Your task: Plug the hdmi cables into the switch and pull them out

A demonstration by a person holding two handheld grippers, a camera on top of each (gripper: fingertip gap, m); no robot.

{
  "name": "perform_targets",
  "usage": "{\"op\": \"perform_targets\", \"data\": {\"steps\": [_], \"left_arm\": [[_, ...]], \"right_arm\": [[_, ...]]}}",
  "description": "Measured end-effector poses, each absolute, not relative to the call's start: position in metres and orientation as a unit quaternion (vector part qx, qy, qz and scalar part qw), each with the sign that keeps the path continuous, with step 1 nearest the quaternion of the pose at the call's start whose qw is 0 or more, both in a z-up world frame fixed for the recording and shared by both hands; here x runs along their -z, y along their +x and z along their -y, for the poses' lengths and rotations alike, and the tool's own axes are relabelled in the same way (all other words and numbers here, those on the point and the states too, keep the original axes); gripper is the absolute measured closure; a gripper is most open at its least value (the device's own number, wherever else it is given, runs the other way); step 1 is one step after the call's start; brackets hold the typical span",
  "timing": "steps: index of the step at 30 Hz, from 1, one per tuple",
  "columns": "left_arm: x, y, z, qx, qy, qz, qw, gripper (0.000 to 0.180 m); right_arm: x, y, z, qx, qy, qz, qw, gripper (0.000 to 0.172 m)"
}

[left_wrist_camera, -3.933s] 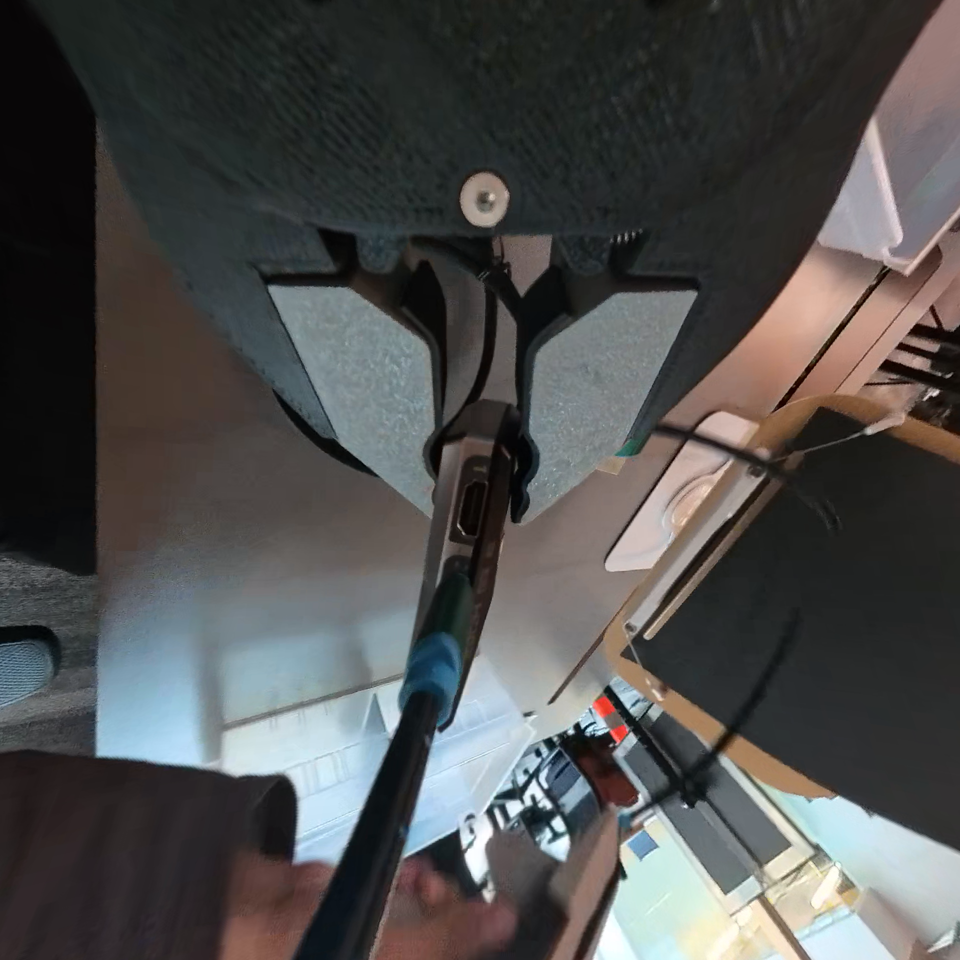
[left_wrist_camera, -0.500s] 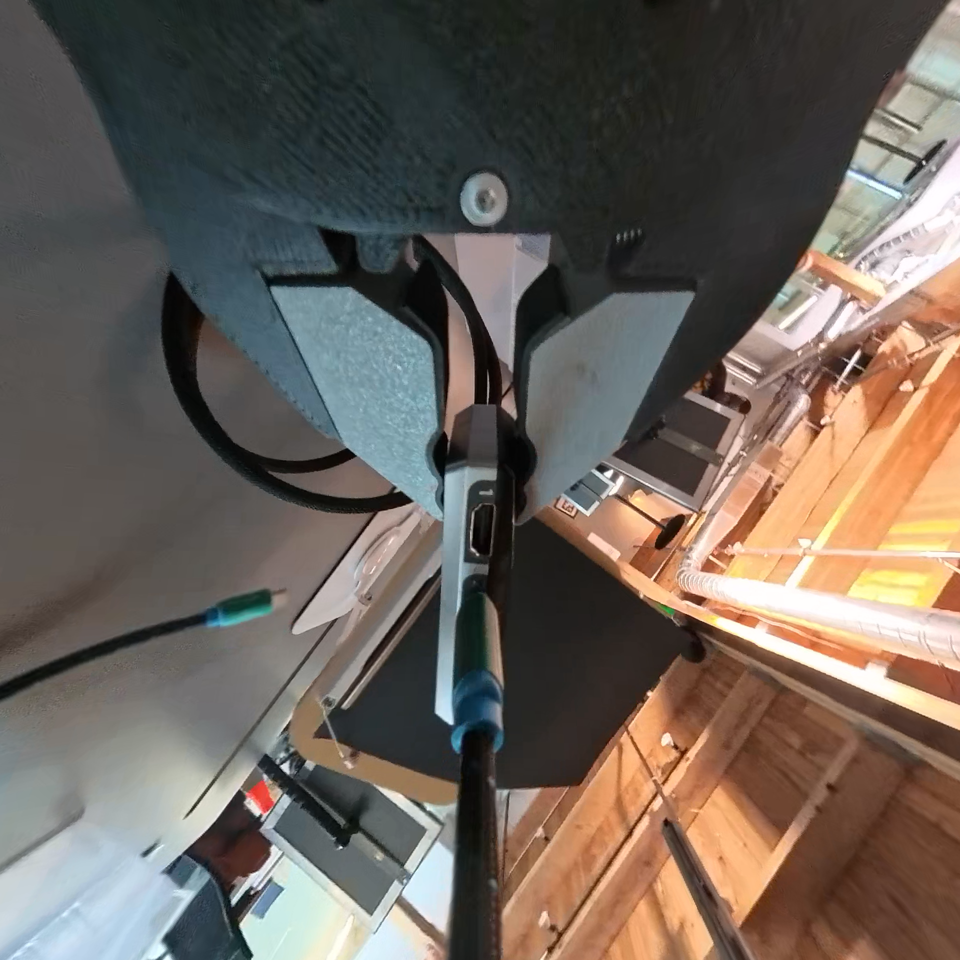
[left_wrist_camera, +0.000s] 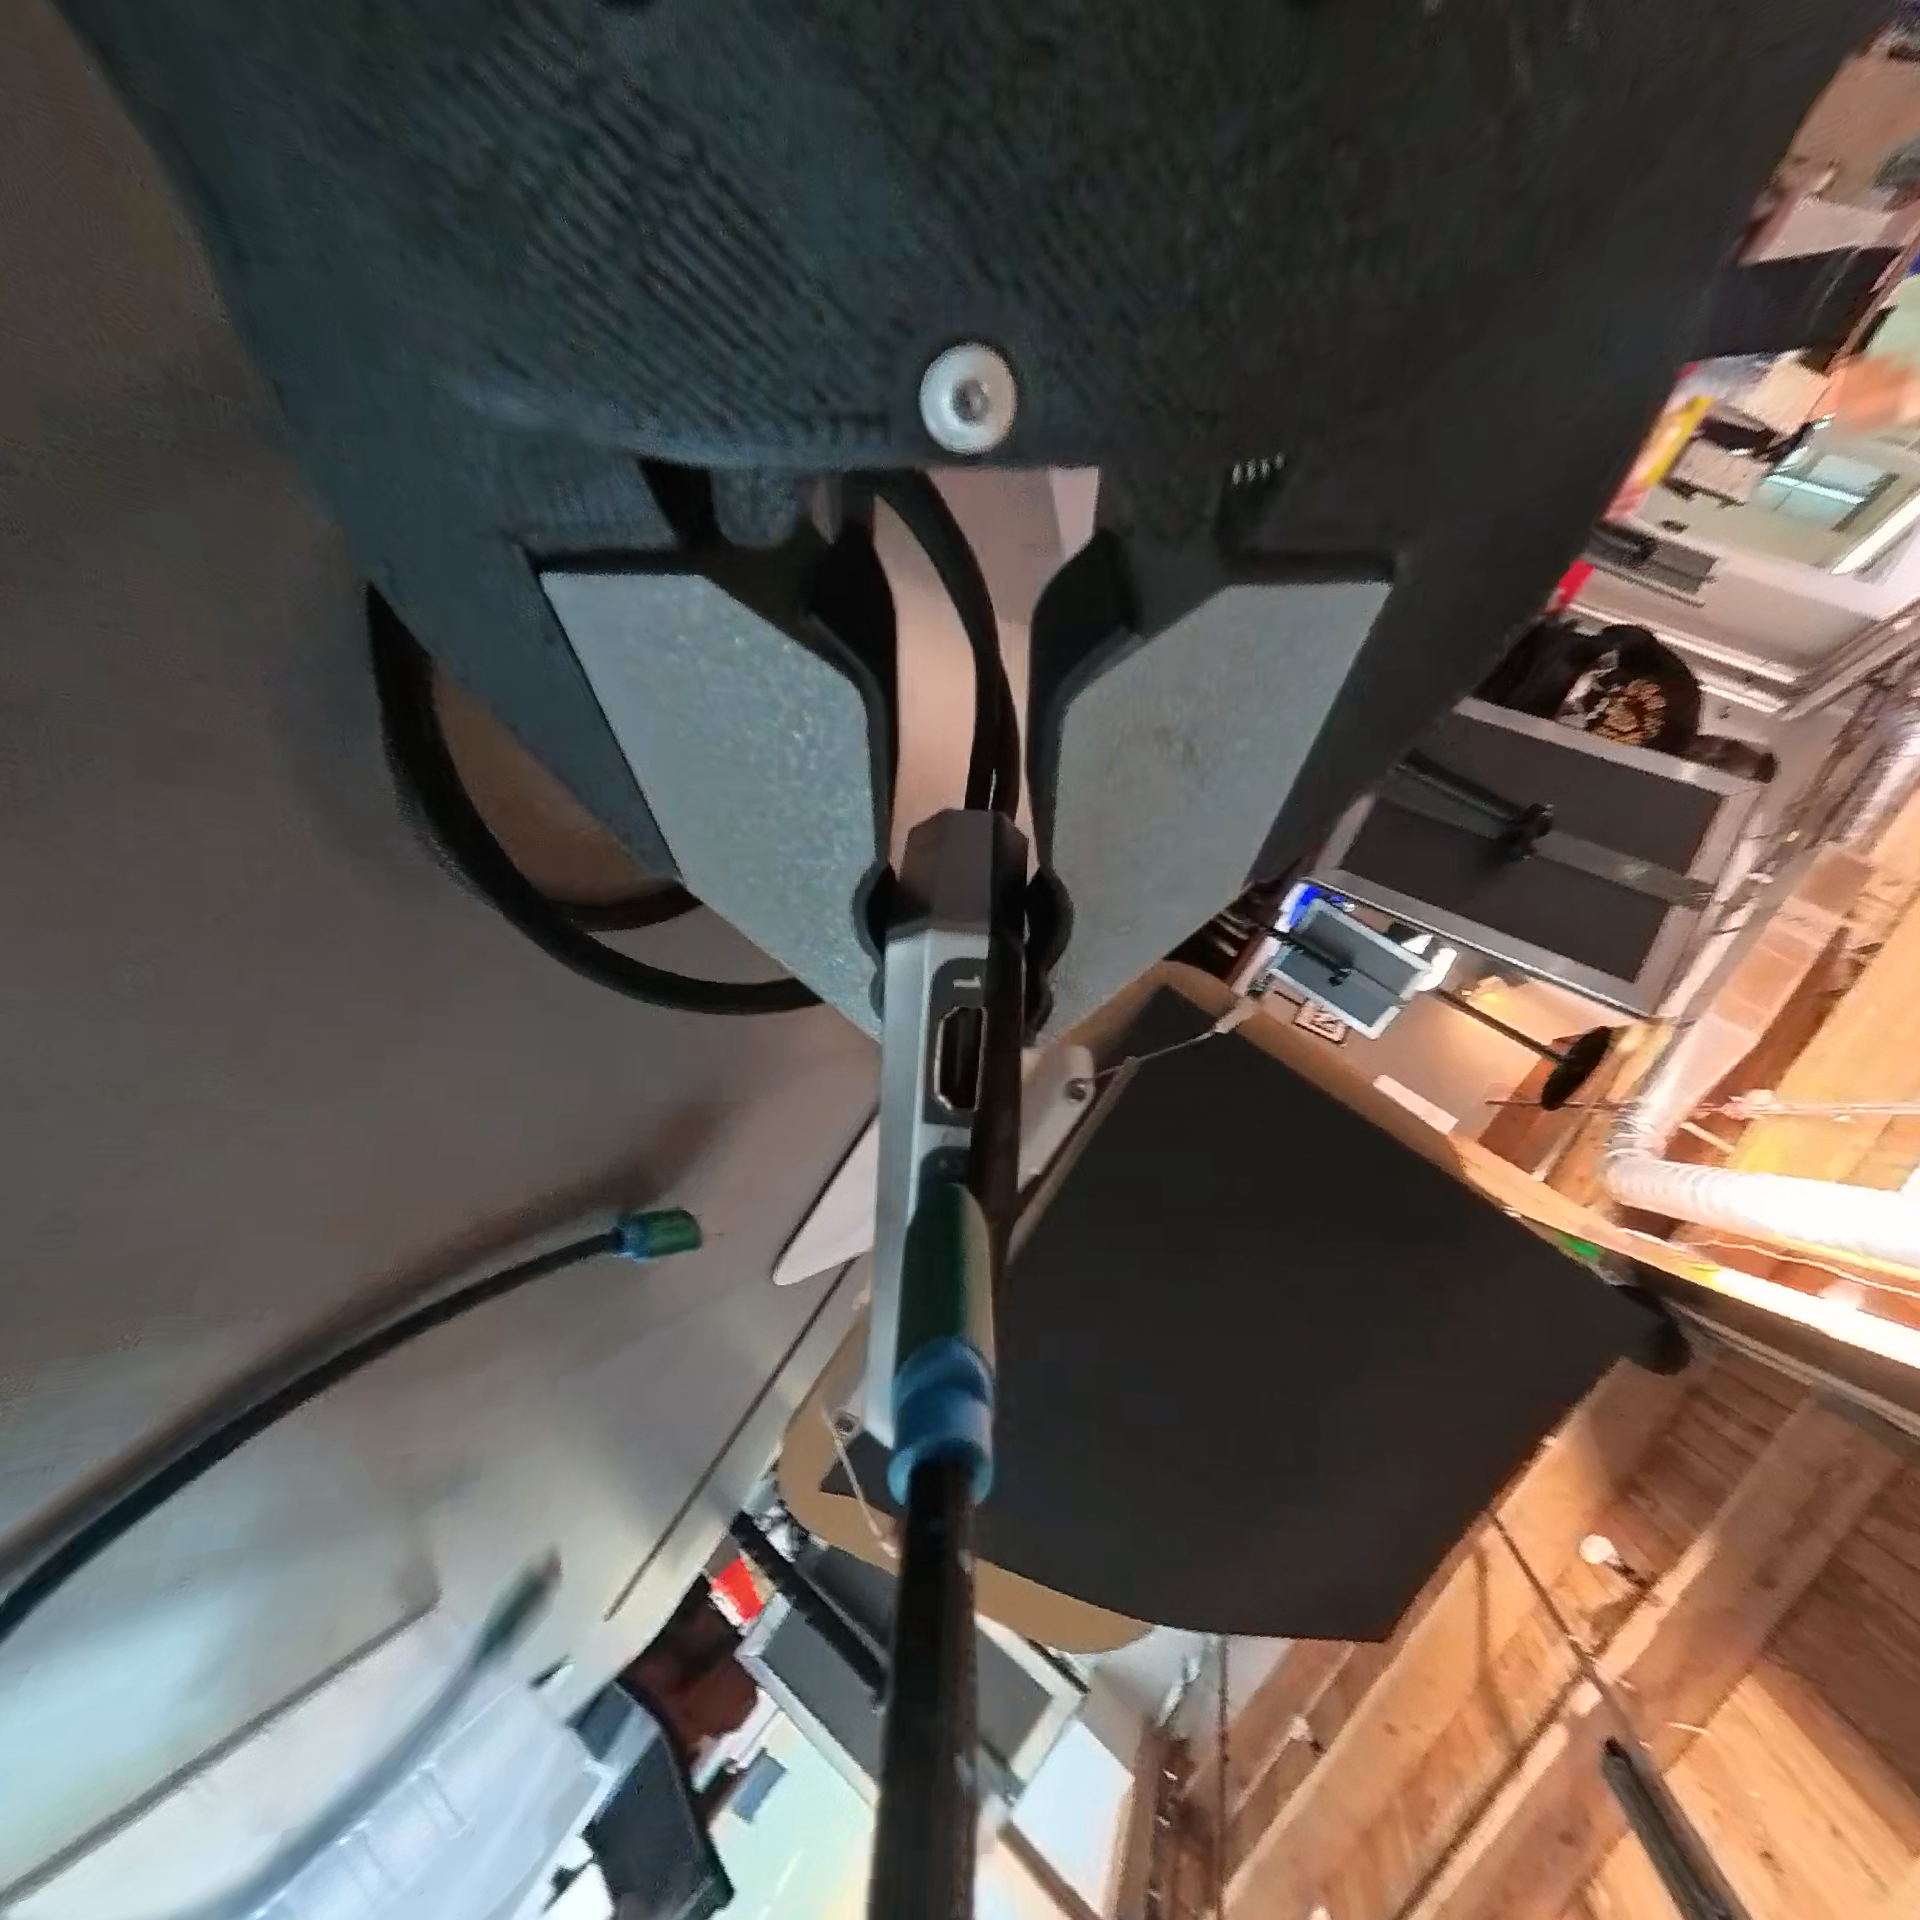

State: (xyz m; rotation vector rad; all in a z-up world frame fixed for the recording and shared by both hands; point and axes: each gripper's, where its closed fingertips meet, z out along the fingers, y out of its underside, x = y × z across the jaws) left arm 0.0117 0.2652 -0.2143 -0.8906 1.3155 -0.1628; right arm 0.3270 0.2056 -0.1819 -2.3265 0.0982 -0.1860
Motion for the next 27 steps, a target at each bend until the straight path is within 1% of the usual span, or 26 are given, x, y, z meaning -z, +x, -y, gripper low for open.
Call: {"op": "perform_targets", "data": {"steps": [1,3,4,6,8,10,15,18,19,20,21,24,27], "left_arm": [[0.218,0.013,-0.265,0.079,-0.404,-0.597,0.689,0.160],[0.223,0.015,-0.265,0.083,-0.408,-0.604,0.679,0.160],[0.223,0.015,-0.265,0.082,-0.408,-0.605,0.679,0.160],[0.224,0.016,-0.263,0.087,-0.408,-0.608,0.676,0.160],[0.225,0.016,-0.263,0.089,-0.408,-0.609,0.674,0.160],[0.225,0.016,-0.263,0.092,-0.409,-0.609,0.673,0.160],[0.223,0.015,-0.264,0.093,-0.411,-0.604,0.677,0.160],[0.223,0.014,-0.265,0.094,-0.413,-0.602,0.677,0.160],[0.223,0.014,-0.265,0.094,-0.413,-0.602,0.677,0.160],[0.223,0.014,-0.266,0.094,-0.414,-0.602,0.676,0.160],[0.223,0.014,-0.266,0.094,-0.415,-0.601,0.676,0.160],[0.223,0.014,-0.266,0.093,-0.416,-0.601,0.677,0.160],[0.223,0.014,-0.267,0.091,-0.416,-0.600,0.677,0.160]], "right_arm": [[0.183,0.332,-0.203,0.108,-0.916,-0.033,0.386,0.152],[0.177,0.336,-0.200,0.168,-0.909,-0.020,0.382,0.145],[0.175,0.324,-0.201,0.165,-0.906,-0.008,0.390,0.142],[0.179,0.280,-0.210,0.102,-0.906,0.033,0.409,0.136],[0.196,0.233,-0.217,0.023,-0.910,0.062,0.409,0.127],[0.220,0.199,-0.225,-0.029,-0.910,0.074,0.407,0.126],[0.278,0.179,-0.257,-0.036,-0.911,0.041,0.408,0.118],[0.303,0.185,-0.271,-0.013,-0.921,0.035,0.387,0.126],[0.310,0.187,-0.273,-0.003,-0.926,0.042,0.374,0.132],[0.314,0.187,-0.273,0.002,-0.930,0.056,0.363,0.143],[0.315,0.183,-0.271,-0.002,-0.930,0.072,0.360,0.164],[0.311,0.171,-0.257,0.015,-0.924,0.135,0.358,0.165],[0.297,0.162,-0.231,0.108,-0.889,0.225,0.383,0.166]]}}
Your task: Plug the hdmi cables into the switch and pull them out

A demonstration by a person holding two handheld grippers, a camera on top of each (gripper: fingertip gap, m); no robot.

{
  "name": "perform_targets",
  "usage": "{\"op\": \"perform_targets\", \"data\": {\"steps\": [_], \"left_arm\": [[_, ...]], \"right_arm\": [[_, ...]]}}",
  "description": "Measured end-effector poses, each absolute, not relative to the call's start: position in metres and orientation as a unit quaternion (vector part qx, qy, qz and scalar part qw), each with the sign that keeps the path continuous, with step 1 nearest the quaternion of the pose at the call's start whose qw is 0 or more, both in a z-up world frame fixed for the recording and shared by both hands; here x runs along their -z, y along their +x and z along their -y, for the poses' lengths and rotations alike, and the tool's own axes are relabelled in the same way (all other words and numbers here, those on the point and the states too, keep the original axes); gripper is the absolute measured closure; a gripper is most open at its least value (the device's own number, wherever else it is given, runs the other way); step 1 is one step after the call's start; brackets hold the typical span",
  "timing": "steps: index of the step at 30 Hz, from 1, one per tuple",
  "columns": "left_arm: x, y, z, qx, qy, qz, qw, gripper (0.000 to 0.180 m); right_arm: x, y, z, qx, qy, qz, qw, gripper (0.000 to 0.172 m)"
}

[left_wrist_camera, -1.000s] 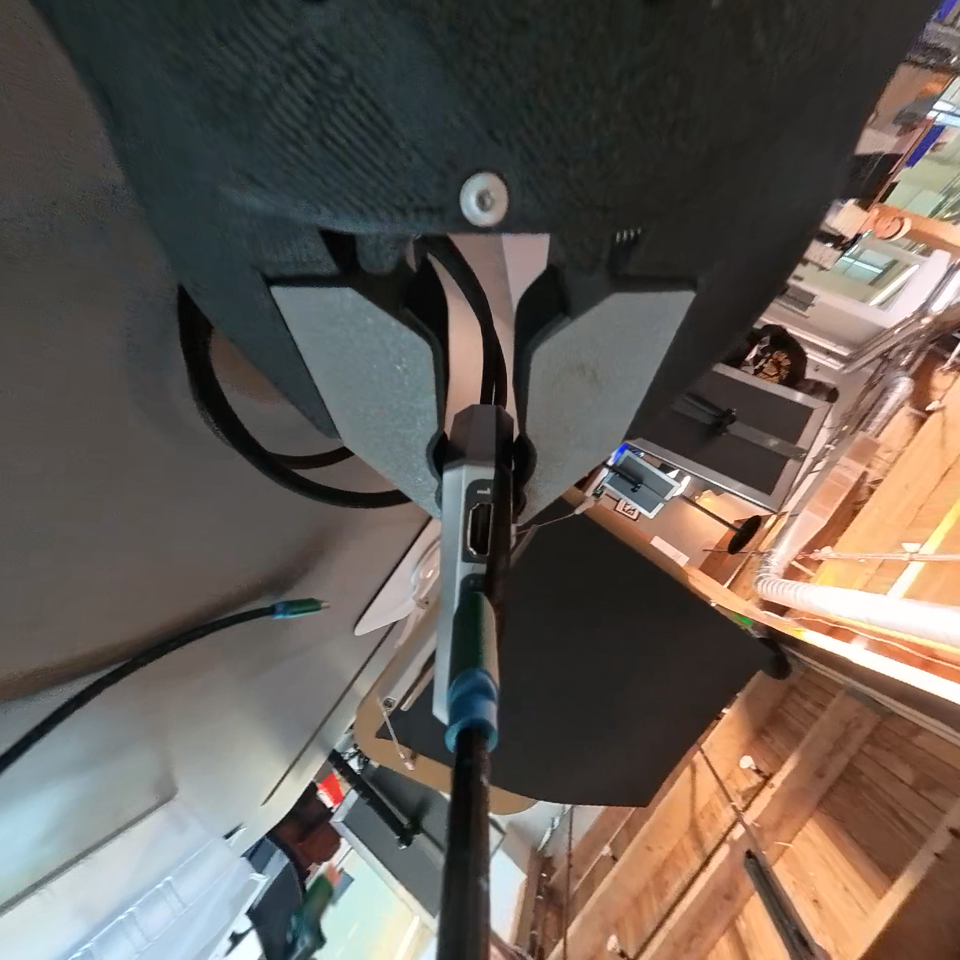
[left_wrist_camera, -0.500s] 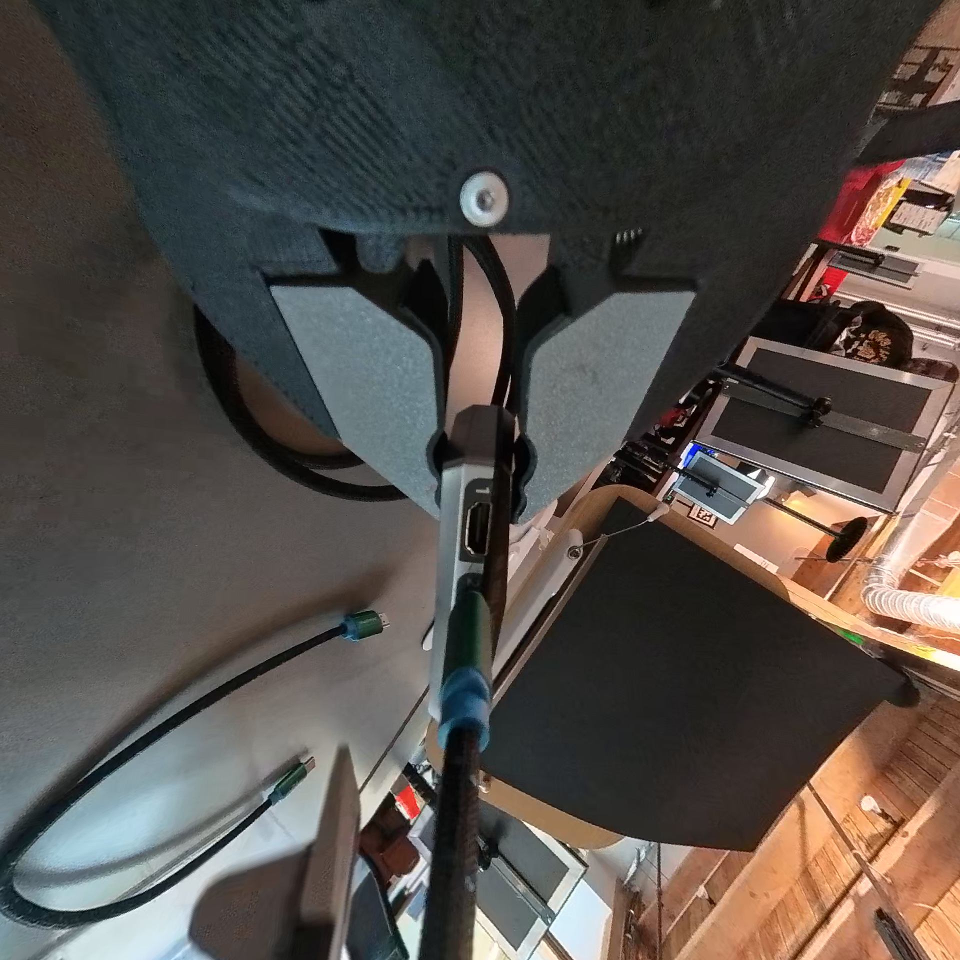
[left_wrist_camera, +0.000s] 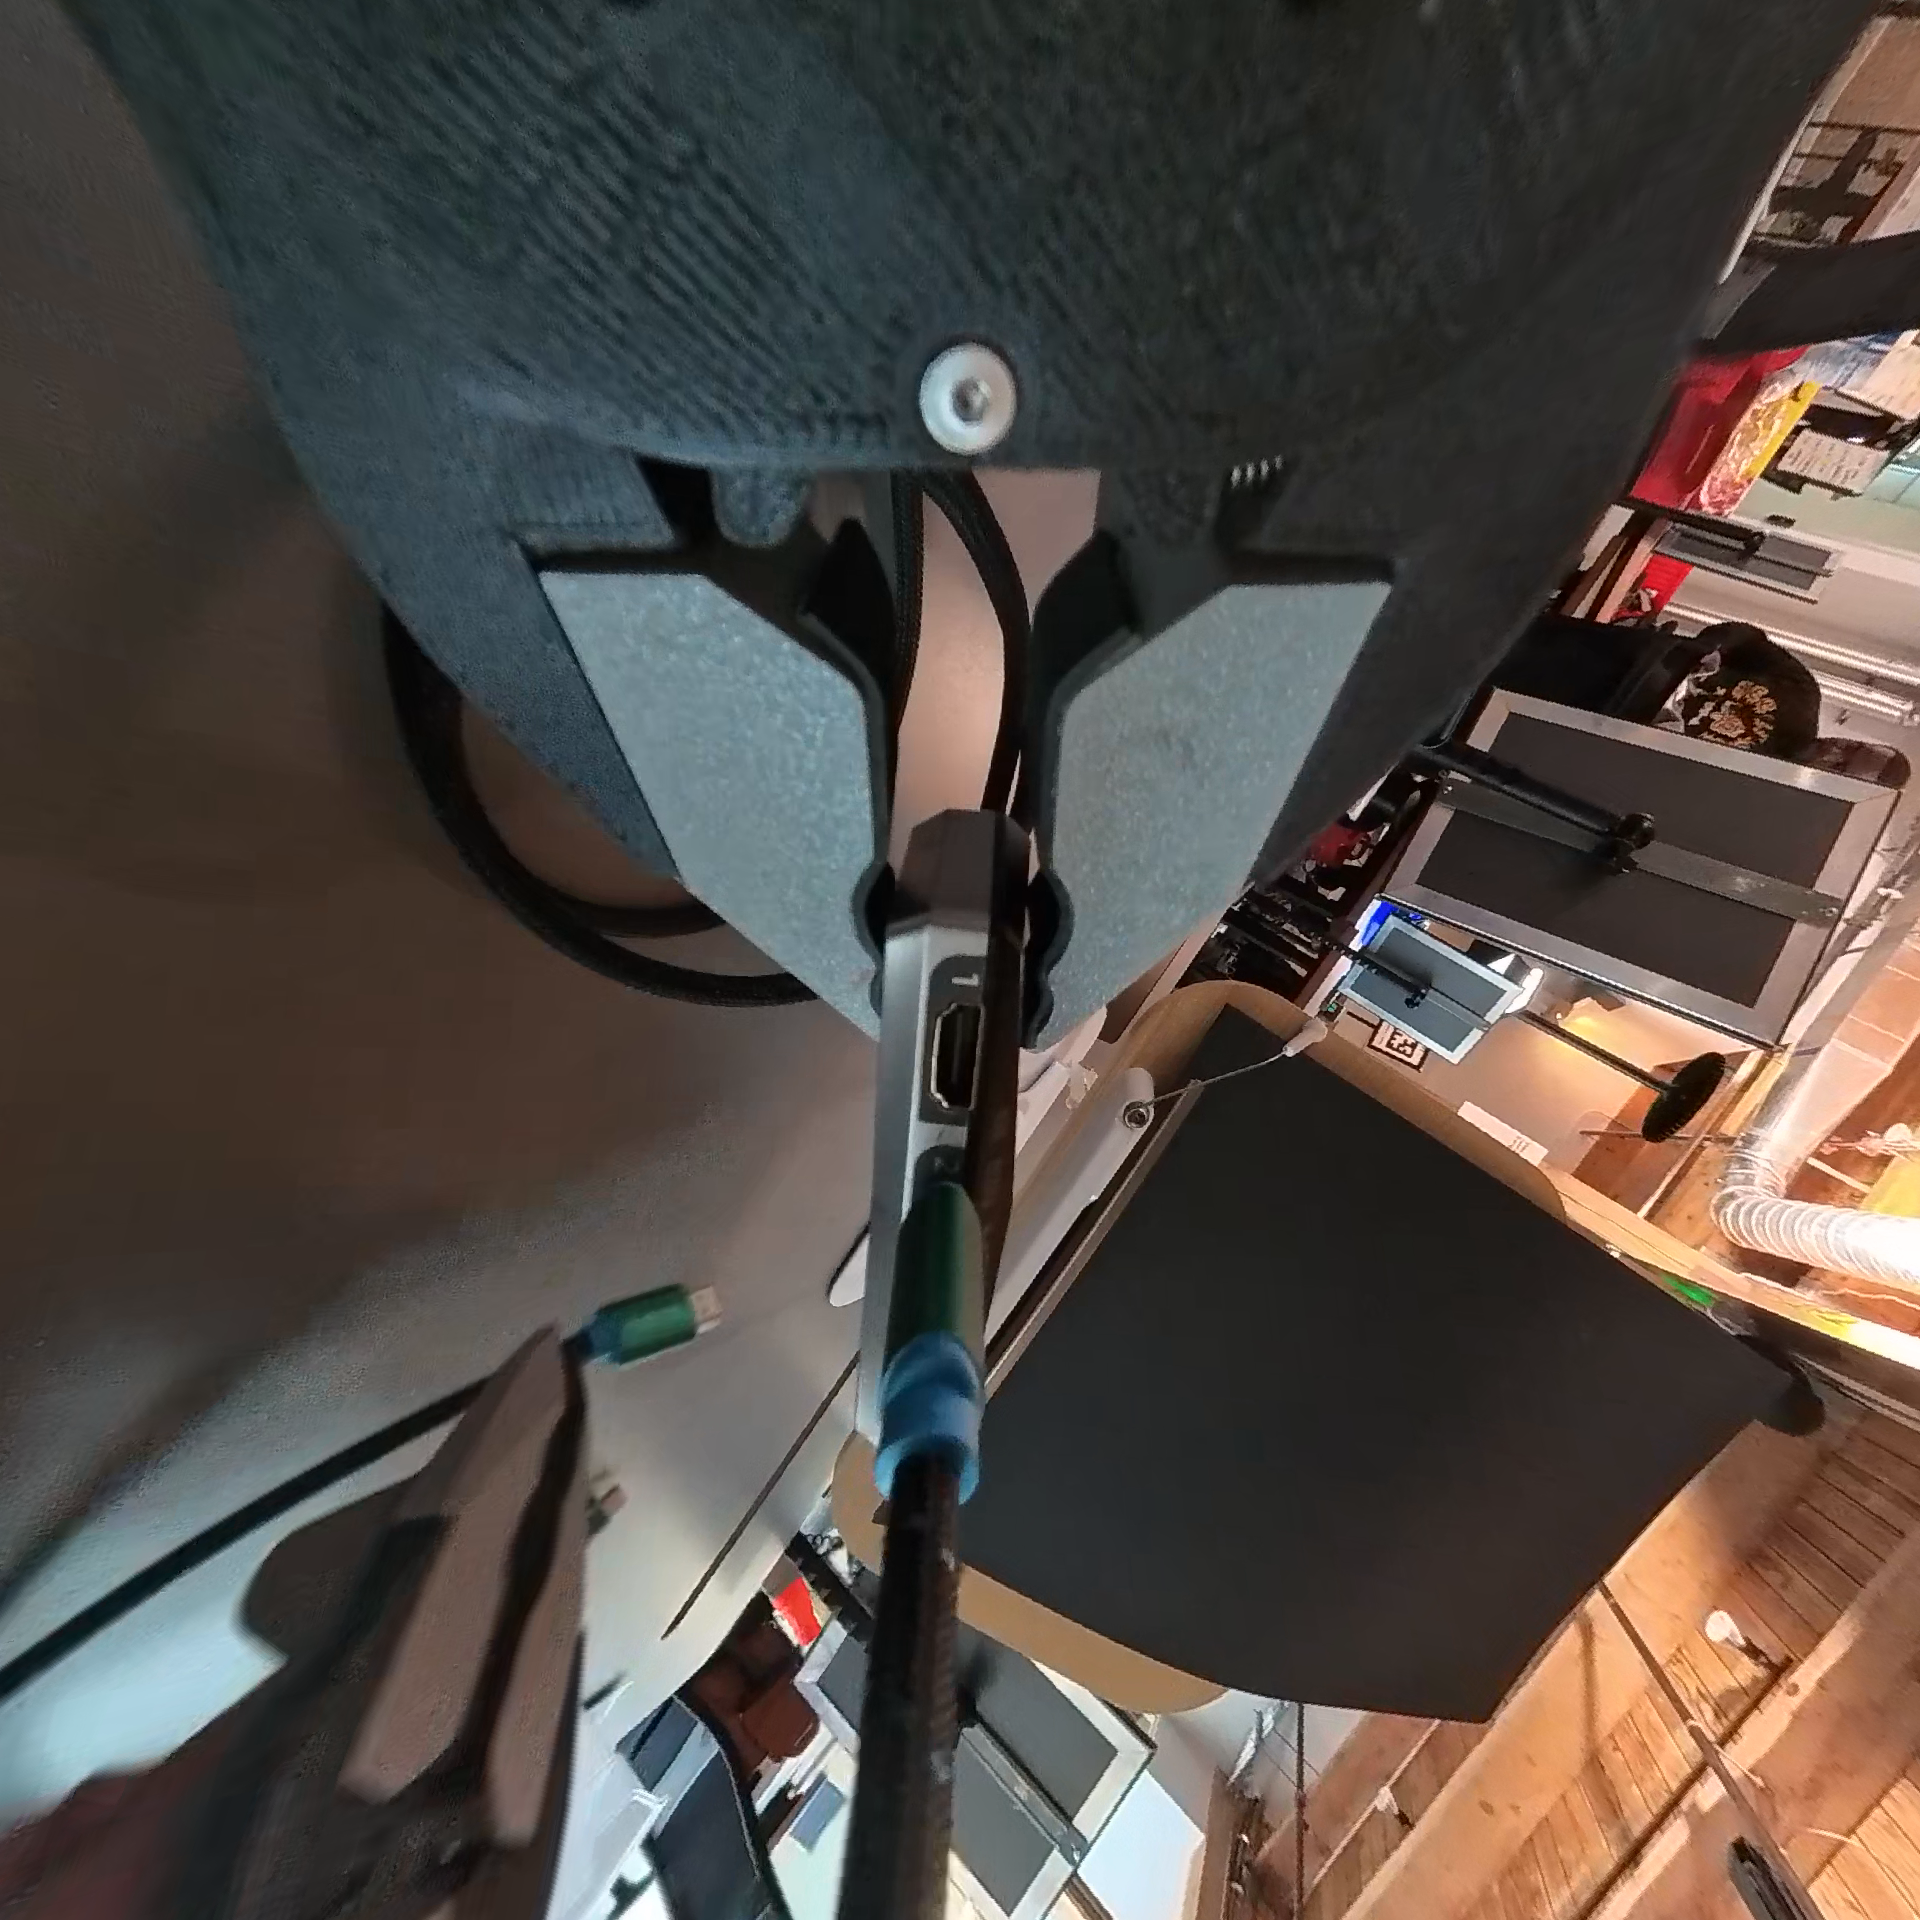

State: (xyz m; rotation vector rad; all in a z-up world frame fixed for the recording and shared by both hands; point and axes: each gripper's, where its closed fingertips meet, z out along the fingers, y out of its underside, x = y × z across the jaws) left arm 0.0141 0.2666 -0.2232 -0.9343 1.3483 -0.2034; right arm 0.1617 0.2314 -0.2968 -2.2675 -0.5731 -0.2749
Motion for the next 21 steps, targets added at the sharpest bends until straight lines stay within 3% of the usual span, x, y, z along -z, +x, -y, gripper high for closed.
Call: {"op": "perform_targets", "data": {"steps": [8,14,18,21], "left_arm": [[0.226,0.016,-0.265,0.079,-0.410,-0.607,0.676,0.160],[0.228,0.016,-0.264,0.067,-0.406,-0.611,0.676,0.160],[0.228,0.016,-0.264,0.068,-0.406,-0.612,0.675,0.160],[0.229,0.017,-0.263,0.065,-0.404,-0.614,0.675,0.160]], "right_arm": [[0.271,0.135,-0.167,0.322,-0.751,0.366,0.445,0.170],[0.293,0.132,-0.163,0.360,-0.731,0.394,0.424,0.169],[0.305,0.107,-0.157,0.312,-0.723,0.442,0.430,0.168],[0.301,0.100,-0.153,0.255,-0.740,0.428,0.453,0.158]]}}
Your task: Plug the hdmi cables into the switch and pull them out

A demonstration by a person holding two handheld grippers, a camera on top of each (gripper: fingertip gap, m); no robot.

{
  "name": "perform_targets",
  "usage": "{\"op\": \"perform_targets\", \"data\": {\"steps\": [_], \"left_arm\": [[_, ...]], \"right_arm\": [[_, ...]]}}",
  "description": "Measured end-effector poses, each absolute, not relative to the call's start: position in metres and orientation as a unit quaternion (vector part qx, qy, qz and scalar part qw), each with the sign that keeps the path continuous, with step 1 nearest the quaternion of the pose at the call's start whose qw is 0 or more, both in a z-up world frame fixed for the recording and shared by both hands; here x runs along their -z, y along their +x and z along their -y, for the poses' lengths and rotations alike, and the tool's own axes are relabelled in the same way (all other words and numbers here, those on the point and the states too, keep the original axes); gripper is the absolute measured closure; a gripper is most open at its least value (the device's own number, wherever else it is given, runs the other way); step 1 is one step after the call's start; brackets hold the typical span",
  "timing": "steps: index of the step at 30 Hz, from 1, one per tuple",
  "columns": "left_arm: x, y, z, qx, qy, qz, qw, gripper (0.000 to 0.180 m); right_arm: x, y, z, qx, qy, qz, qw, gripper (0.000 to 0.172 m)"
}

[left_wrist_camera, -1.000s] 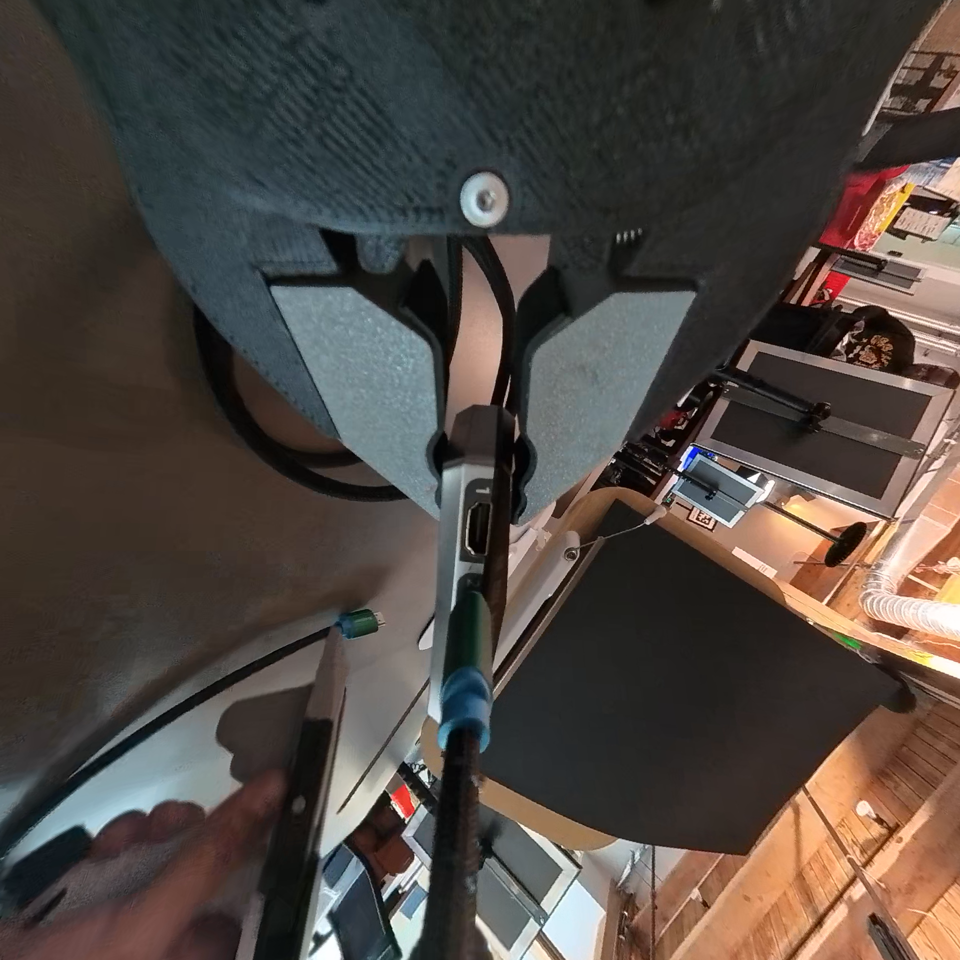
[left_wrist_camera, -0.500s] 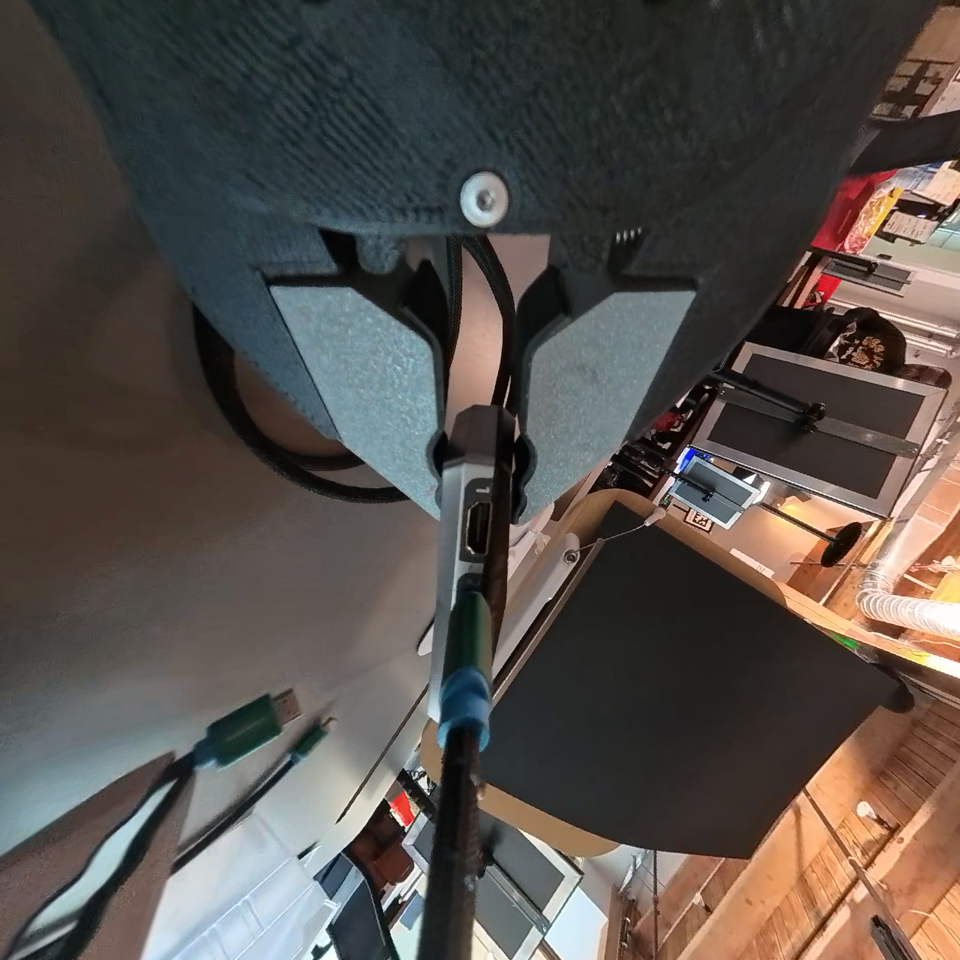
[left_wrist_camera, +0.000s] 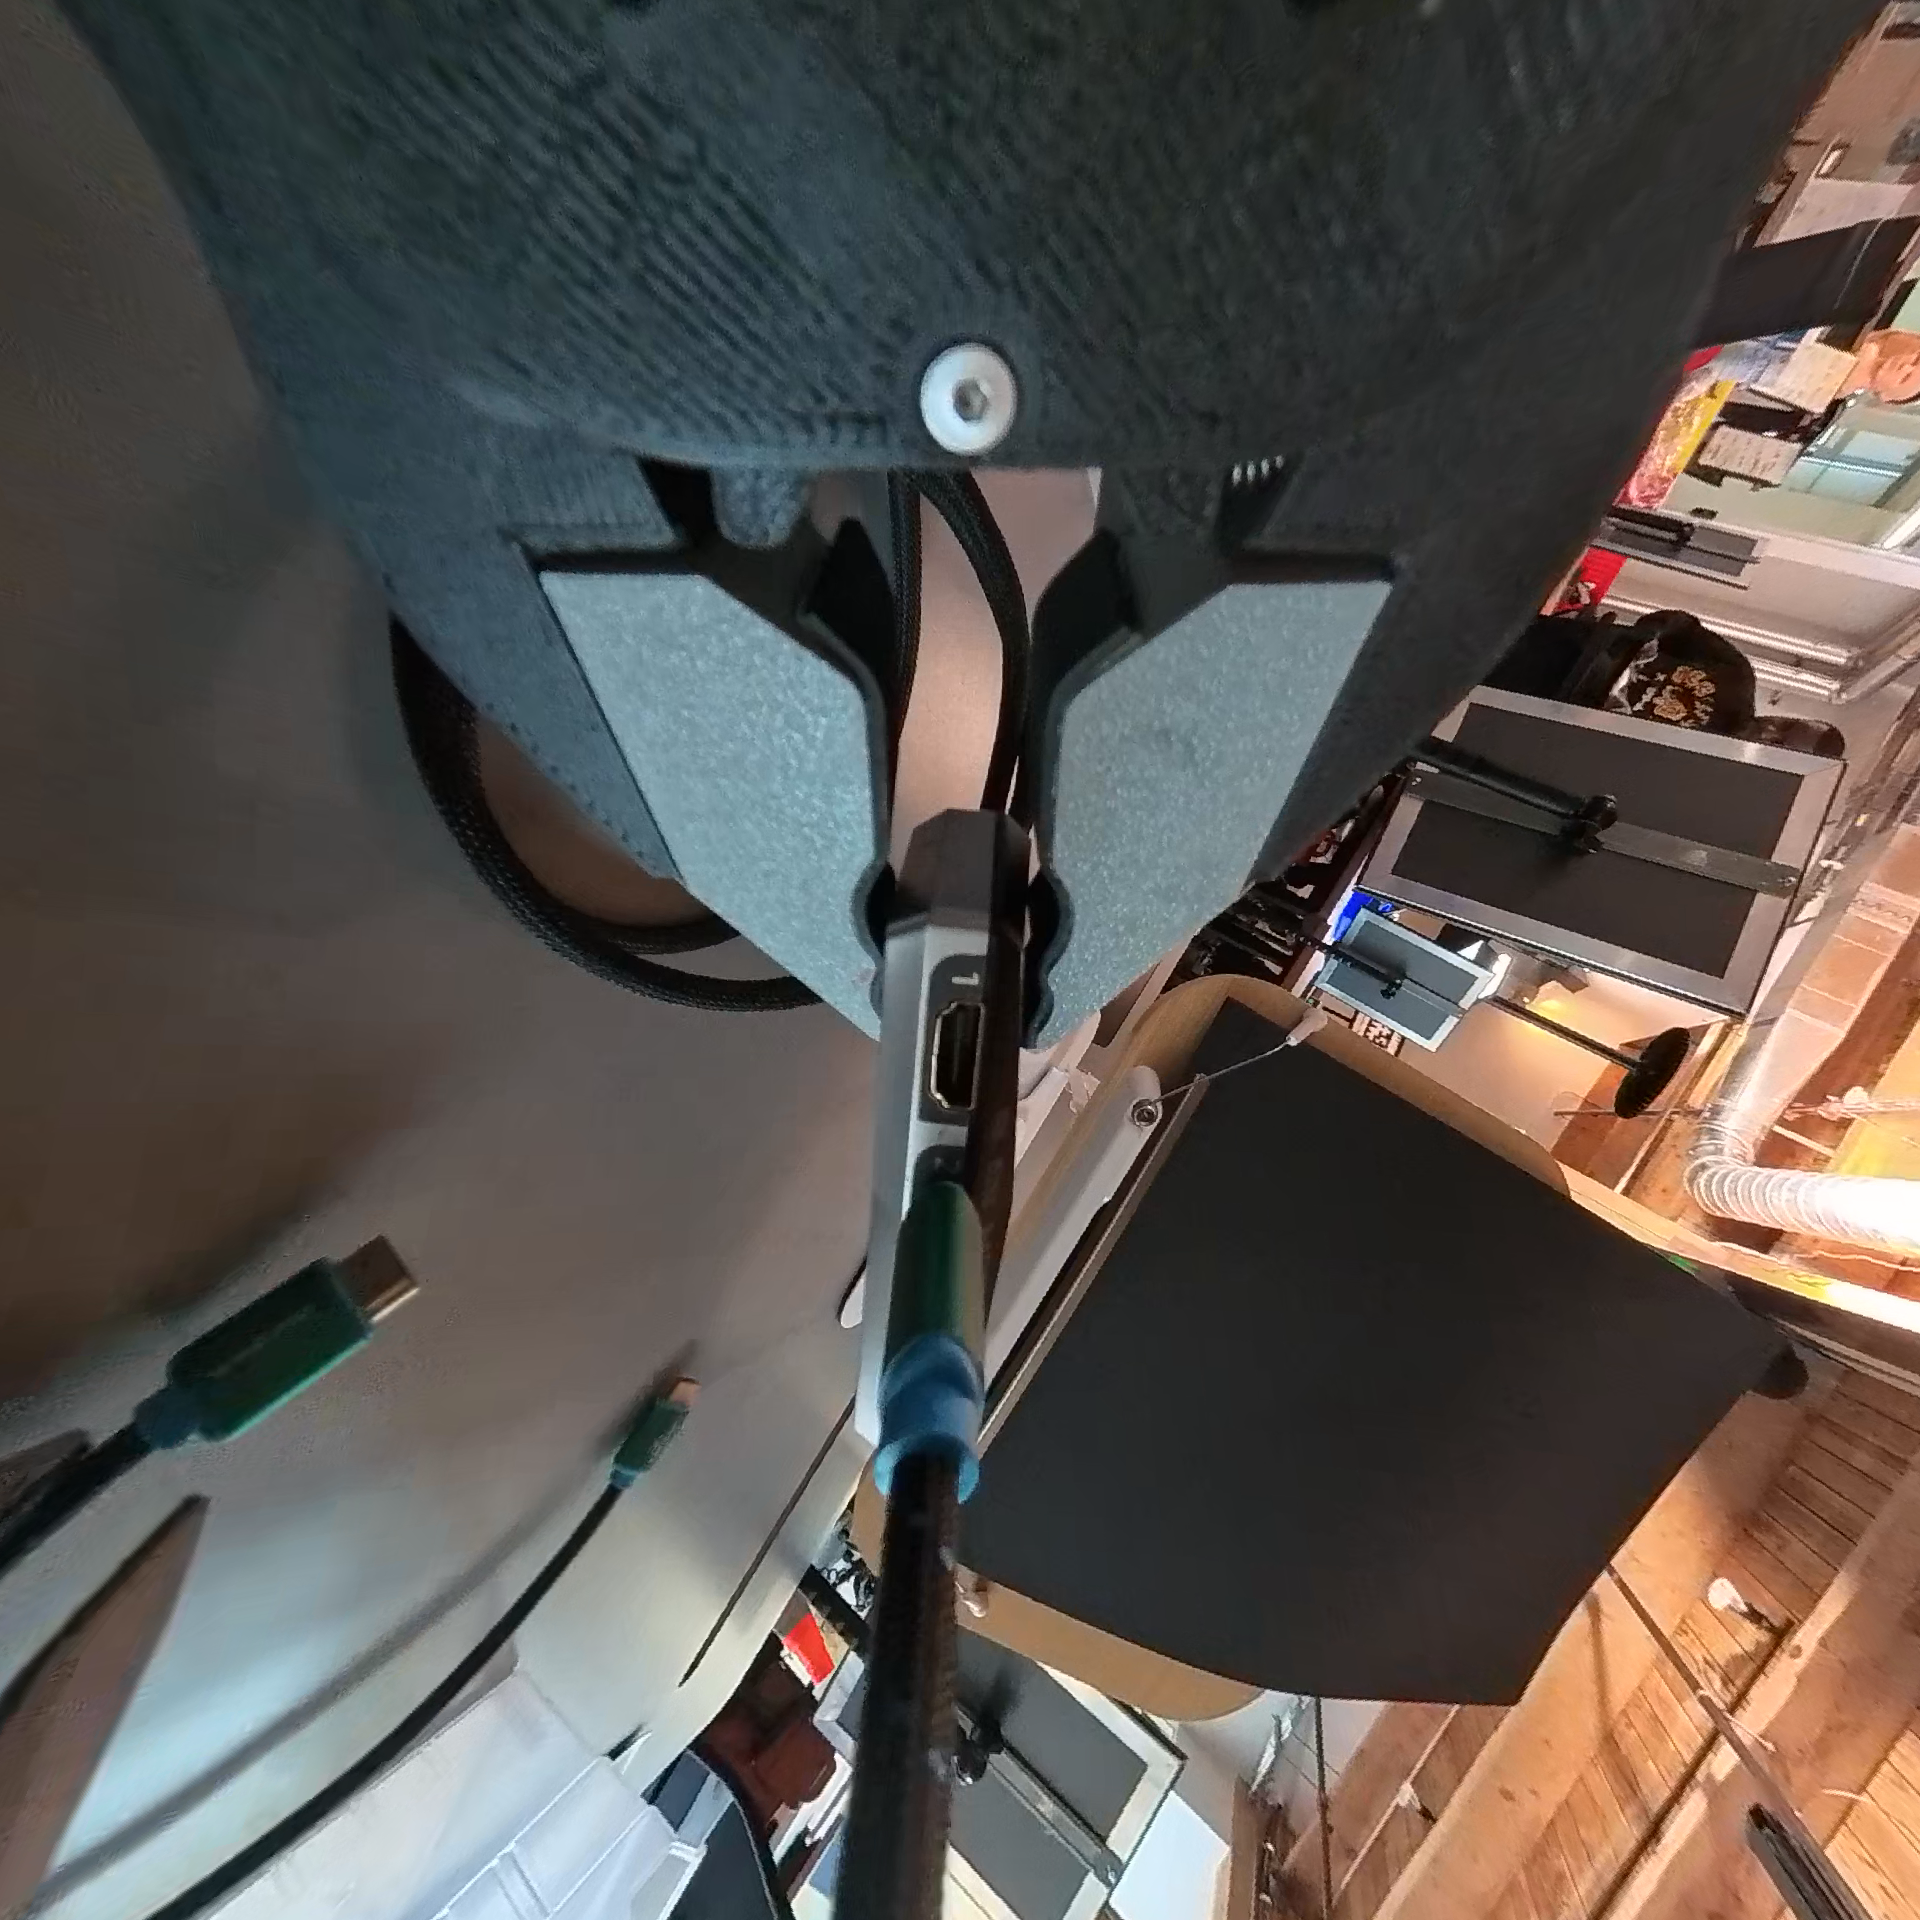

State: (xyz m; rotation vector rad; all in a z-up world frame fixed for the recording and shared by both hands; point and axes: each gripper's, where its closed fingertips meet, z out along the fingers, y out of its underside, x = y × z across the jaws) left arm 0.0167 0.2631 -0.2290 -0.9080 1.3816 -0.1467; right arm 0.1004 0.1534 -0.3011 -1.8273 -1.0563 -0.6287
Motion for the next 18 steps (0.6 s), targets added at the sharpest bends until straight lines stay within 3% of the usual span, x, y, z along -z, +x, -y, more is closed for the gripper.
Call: {"op": "perform_targets", "data": {"steps": [5,11,18], "left_arm": [[0.230,0.017,-0.263,0.064,-0.403,-0.615,0.674,0.160],[0.230,0.017,-0.263,0.060,-0.401,-0.617,0.675,0.161],[0.231,0.017,-0.262,0.058,-0.400,-0.618,0.674,0.160]], "right_arm": [[0.303,0.097,-0.149,0.137,-0.780,0.392,0.467,0.146],[0.281,0.103,-0.149,0.045,-0.793,0.325,0.514,0.151],[0.256,0.112,-0.147,-0.104,-0.790,0.235,0.557,0.146]]}}
